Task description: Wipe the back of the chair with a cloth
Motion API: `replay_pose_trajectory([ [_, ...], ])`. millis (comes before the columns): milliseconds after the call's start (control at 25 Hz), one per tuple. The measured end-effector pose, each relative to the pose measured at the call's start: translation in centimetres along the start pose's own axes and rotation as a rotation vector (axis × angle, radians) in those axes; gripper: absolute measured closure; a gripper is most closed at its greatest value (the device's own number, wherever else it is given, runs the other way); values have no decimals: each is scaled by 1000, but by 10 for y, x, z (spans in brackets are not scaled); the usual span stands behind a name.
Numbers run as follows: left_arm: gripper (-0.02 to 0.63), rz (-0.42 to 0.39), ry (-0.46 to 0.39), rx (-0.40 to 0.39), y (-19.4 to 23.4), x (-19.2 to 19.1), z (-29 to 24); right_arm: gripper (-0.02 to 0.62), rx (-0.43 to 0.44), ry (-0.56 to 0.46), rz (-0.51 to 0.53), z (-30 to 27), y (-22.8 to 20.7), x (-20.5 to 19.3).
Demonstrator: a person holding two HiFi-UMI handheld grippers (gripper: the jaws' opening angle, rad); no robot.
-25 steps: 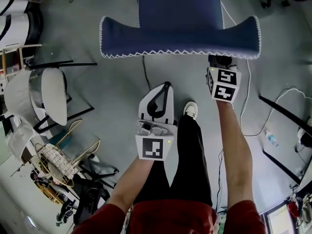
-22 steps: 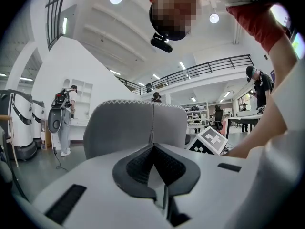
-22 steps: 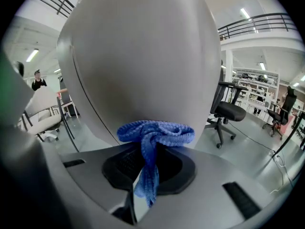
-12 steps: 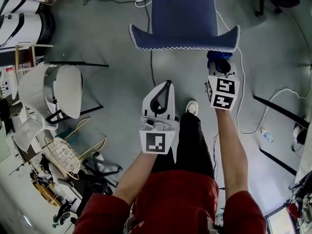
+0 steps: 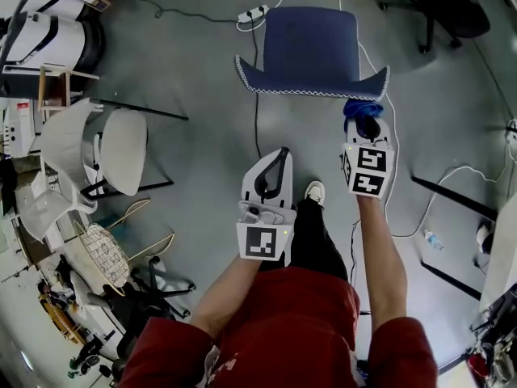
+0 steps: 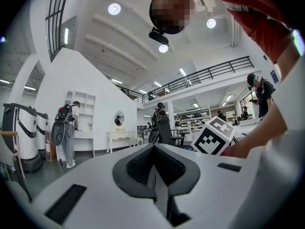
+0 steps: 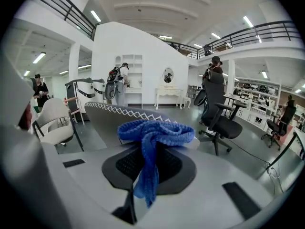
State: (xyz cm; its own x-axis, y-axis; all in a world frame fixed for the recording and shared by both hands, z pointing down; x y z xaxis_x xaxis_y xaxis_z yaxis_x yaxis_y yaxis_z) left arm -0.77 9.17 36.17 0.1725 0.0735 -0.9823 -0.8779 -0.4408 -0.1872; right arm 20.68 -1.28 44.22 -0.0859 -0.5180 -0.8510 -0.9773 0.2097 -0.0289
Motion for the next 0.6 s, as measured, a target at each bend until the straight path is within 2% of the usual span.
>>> replay_pose_trajectory([
  [160, 592, -5, -14, 6, 4, 2, -3, 534, 1, -20, -1, 1, 0, 0],
  [280, 592, -5, -8, 7, 3, -11, -7, 534, 8, -31, -5, -3, 0, -11],
  [600, 592, 33, 48, 0, -3, -82, -13, 534, 33, 26, -37, -56, 11, -92],
])
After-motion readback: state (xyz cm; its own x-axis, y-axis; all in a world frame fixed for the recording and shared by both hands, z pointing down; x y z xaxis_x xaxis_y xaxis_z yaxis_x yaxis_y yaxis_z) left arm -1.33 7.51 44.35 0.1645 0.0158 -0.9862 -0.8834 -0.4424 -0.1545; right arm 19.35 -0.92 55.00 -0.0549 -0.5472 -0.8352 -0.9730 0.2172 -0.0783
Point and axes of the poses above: the fingertips, and each gripper's own axes: z backward along the fingers, y to its left, x out of its top, the point moved 9 cm from there along z, backward along the fingers, and after that the axes turned 4 degrees about -z, right-handed, at the moved point
